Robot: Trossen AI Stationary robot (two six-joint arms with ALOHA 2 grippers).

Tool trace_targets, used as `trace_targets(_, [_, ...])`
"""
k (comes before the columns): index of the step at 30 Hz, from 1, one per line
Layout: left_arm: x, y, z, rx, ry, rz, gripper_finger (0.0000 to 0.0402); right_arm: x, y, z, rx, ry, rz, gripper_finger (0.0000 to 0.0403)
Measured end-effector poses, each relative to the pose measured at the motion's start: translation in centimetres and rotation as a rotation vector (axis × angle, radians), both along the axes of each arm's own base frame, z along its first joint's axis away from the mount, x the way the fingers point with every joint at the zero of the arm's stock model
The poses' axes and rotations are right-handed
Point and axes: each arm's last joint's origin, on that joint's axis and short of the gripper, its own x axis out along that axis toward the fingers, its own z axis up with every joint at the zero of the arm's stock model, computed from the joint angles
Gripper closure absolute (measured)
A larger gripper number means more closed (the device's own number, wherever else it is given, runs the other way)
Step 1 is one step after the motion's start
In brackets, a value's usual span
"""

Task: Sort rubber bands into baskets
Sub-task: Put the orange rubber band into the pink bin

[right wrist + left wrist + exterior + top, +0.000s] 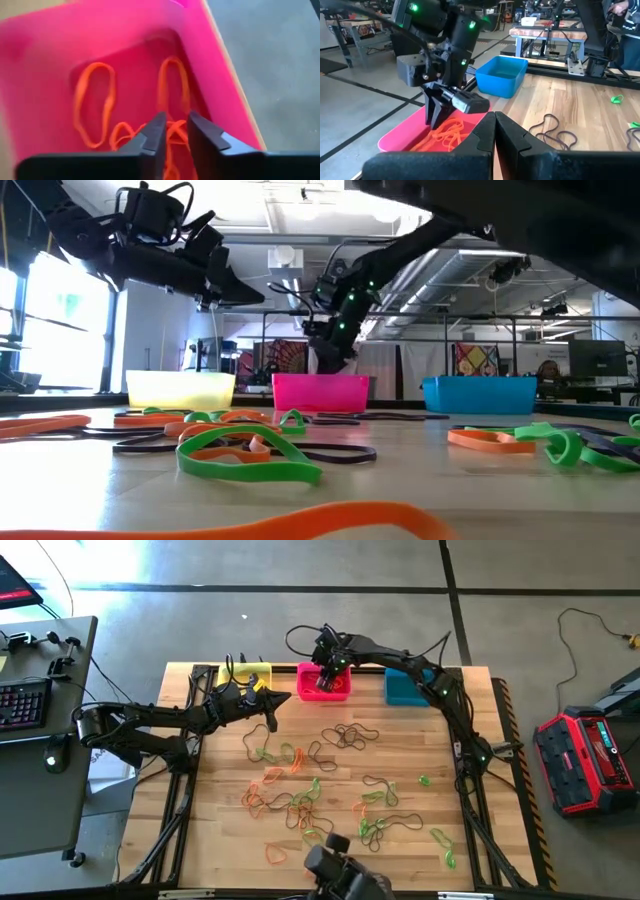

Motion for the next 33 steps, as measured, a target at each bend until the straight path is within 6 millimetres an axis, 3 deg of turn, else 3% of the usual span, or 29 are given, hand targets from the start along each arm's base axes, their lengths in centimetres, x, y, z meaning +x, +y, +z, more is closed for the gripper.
trace_targets(5, [0.0, 0.0, 0.0, -0.001, 0.002, 0.000, 0.0401, 0.2, 0.8, 1.8, -0.004, 0.001, 0.027, 0.0307])
trace_targets(9, [0.0, 0.0, -0.2, 0.015, 0.027, -0.003, 0.0401, 0.0, 1.4, 3.3, 0.018, -0.040, 0.021, 0.0342])
trace_targets(13, [0.0, -0.1, -0.5, 0.011, 0.064, -0.014, 0.0401, 0.9, 2.6, 3.7, 0.047, -0.088, 0.074, 0.0394])
trace_targets(23, [-0.2, -0.6, -0.8, 0.002, 0.123, -0.039, 0.0401, 3.5, 5.8, 4.2, 0.020, -0.166, 0.130, 0.0402])
trace_targets(27, [-0.1, -0.8, -0.8, 0.007, 0.125, -0.047, 0.0401, 4.2, 6.5, 3.5, 0.023, -0.210, 0.121, 0.0402])
trace_targets(33, [-0.2, -0.8, -0.8, 0.004, 0.132, -0.048, 0.0401, 4.2, 7.7, 0.8, 0.059, -0.238, 0.072, 0.0403])
